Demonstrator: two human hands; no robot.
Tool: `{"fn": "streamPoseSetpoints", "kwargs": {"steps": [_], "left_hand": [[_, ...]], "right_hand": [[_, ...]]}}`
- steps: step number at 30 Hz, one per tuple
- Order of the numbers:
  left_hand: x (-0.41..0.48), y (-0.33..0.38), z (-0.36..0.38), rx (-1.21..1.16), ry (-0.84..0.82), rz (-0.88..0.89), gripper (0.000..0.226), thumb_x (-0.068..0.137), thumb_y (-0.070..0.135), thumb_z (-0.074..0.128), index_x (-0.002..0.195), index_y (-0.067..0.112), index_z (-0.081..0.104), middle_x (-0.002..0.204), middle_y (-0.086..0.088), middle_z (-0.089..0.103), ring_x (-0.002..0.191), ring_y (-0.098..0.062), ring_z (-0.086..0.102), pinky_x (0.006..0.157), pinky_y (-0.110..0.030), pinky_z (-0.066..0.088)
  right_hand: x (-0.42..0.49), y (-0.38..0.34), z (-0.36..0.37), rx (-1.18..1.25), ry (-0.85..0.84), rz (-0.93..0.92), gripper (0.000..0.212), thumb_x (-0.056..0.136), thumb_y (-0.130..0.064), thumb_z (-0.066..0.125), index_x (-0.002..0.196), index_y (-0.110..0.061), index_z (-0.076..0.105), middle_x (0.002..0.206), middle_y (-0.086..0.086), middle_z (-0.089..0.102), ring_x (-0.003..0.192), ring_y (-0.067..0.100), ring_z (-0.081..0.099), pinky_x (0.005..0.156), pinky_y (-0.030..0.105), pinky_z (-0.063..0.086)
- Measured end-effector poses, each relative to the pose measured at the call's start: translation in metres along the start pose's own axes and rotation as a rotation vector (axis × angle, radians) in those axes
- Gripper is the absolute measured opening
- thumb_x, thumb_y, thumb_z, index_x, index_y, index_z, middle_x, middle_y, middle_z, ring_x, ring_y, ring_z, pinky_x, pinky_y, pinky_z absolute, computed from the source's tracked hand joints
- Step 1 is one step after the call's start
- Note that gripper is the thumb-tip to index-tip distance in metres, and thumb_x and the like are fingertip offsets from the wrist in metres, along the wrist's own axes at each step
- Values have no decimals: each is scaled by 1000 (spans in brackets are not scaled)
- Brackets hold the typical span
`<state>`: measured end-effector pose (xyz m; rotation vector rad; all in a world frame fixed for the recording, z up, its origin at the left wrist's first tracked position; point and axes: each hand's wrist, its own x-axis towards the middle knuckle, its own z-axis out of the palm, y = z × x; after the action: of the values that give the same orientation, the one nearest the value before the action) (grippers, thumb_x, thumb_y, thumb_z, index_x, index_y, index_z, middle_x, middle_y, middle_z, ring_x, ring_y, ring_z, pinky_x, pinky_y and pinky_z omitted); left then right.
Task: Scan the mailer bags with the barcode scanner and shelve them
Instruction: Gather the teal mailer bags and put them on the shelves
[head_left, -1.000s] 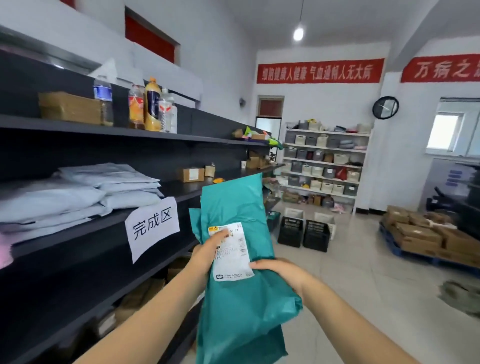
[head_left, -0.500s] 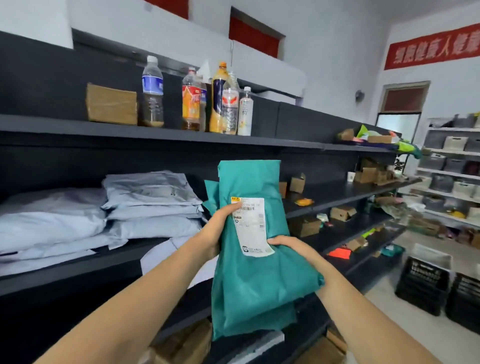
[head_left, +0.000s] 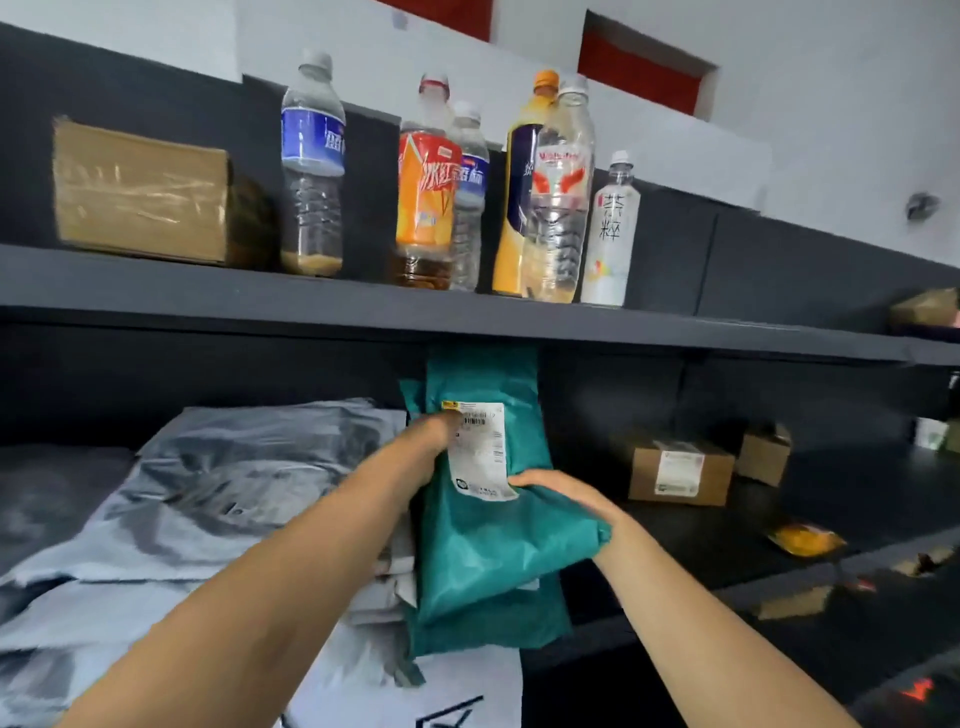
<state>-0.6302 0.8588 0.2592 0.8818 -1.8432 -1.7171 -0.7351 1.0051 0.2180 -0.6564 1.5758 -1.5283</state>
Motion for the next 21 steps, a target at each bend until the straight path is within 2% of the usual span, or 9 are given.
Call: {"fn": "streamPoseSetpoints", "kwargs": {"steps": [3,5,8,10,13,15,16,18,21], "left_hand": [[20,-28,-4,355,-31,14,36,99,20,44,128,0,53,135,-15,54,123,-29,52,102,-34,43],[23,-44,-4,656,-70,28,39,100,25,42,132,5,51,141,-13,49,127,-26,49,103,-29,41],[26,-47,1,906,-74,7,52,99,39,39,139,6,43,148,-13,41,130,-26,45,103,-25,36],[13,-38,6,936,-1,29,55,101,37,36,143,3,34,149,-15,38,134,-28,41,106,-28,33],[-13,-28,8,905,161,139,62,98,29,45,143,-8,24,145,-23,39,131,-35,42,106,-37,37],[-45,-17,1,897,156,252,49,96,21,46,133,-10,39,134,-26,49,121,-37,50,96,-37,44],[-64,-11,-5,876,156,314,34,95,18,48,117,-6,54,118,-24,59,107,-34,57,86,-36,47],[-107,-2,-23,807,219,417,16,92,16,52,94,2,59,95,-18,61,88,-29,58,74,-35,46],[-176,-16,-56,825,298,474,18,91,15,50,102,5,59,101,-21,63,96,-32,60,77,-34,44]], "right_hand": [[37,20,6,-68,14,45,10,84,3,65,90,-2,71,73,7,75,64,17,72,62,26,57],[48,32,10,-99,52,49,10,84,7,62,83,-1,69,62,4,73,54,13,70,51,19,54],[45,31,10,-233,97,58,22,86,-5,66,105,4,65,88,8,73,74,16,69,61,20,54],[32,22,5,-254,95,66,37,84,-10,71,117,4,63,93,8,70,75,16,68,58,21,55],[-9,8,4,-324,136,33,40,81,-22,75,115,-3,65,88,5,71,70,11,68,51,19,52],[-40,4,7,-374,192,-38,42,84,-25,72,118,-3,60,103,6,68,80,12,64,59,24,51],[-57,3,11,-426,238,-85,46,85,-25,71,123,-4,55,114,7,64,91,15,63,66,26,50],[-92,2,23,-542,309,-164,61,87,-25,69,139,-5,45,128,11,56,105,21,58,76,26,44],[-143,18,47,-619,357,-270,58,87,-22,68,139,-6,46,100,6,58,90,22,57,77,34,48]]}}
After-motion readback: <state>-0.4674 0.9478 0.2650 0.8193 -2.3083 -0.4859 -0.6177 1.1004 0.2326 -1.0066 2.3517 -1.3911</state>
